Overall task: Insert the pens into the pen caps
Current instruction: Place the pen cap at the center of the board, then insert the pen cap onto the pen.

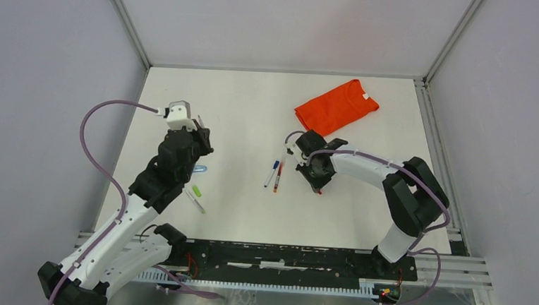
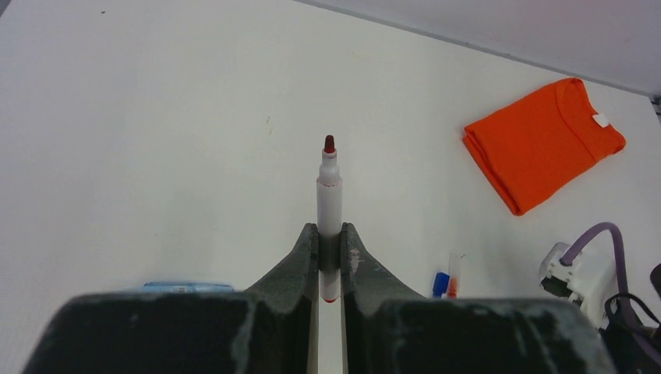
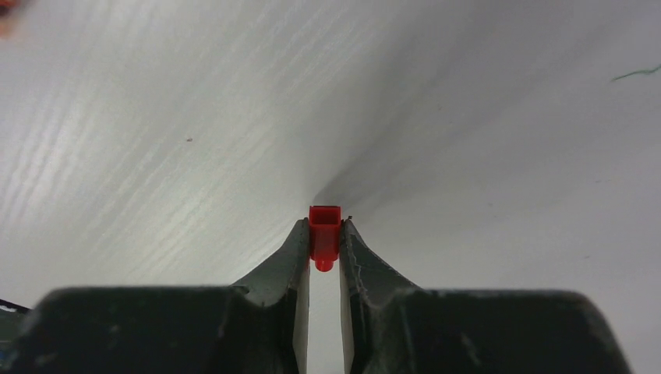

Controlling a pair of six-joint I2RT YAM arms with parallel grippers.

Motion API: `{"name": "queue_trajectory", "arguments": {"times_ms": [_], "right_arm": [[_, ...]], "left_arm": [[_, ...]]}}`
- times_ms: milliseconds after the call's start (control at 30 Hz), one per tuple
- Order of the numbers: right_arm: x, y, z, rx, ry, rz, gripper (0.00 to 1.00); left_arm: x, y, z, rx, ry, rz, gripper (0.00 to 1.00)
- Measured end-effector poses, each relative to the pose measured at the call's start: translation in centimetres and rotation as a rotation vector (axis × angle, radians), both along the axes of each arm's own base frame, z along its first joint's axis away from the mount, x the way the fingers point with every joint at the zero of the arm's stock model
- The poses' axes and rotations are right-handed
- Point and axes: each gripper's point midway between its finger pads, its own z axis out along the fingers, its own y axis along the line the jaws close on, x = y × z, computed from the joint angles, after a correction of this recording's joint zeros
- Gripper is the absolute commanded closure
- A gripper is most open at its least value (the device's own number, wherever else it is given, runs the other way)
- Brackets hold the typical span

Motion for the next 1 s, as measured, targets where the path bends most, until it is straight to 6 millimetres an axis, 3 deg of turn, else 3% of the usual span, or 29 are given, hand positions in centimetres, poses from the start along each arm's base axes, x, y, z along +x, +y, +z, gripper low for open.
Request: {"name": "queue_trajectory", "arguments": {"times_ms": [133,267,367,467,567,767,1000], "right_arm": [[2.3,1.3,3.3,0.111,-0.133,0.018,1.00],[5.3,2.4,9.5,0.299,-0.391,0.012,1.00],[6.2,1.8,14.0,0.440,-0.604,-0.012,1.00],[6.5,0.7,17.2,0.552,-0.801,-0.050,1.00],[6.9,-0.2,19.0,0.616,-0.910,-0.087,1.00],[7.5,-0.1,22.2,0.766,-0.991,-0.108,1.00],[7.1,1.0,25.7,1.010,-0.978,-0.097,1.00]], "left_arm": [[0.6,-2.5,-0.4,-0.006,0.007,-0.120,0.98],[1.5,-5.2,-1.0,-0.020,0.022,-0.236,0.98],[2.2,-7.4,-1.4,-0.032,0.036,-0.322,0.98],[3.0,-10.3,-1.1,-0.056,0.019,-0.435,0.98],[3.8,-13.1,-0.4,-0.083,-0.007,-0.541,0.98],[5.0,-18.3,1.5,-0.125,-0.064,-0.734,0.98],[3.1,-22.5,2.7,-0.110,-0.112,-0.921,0.98]]}}
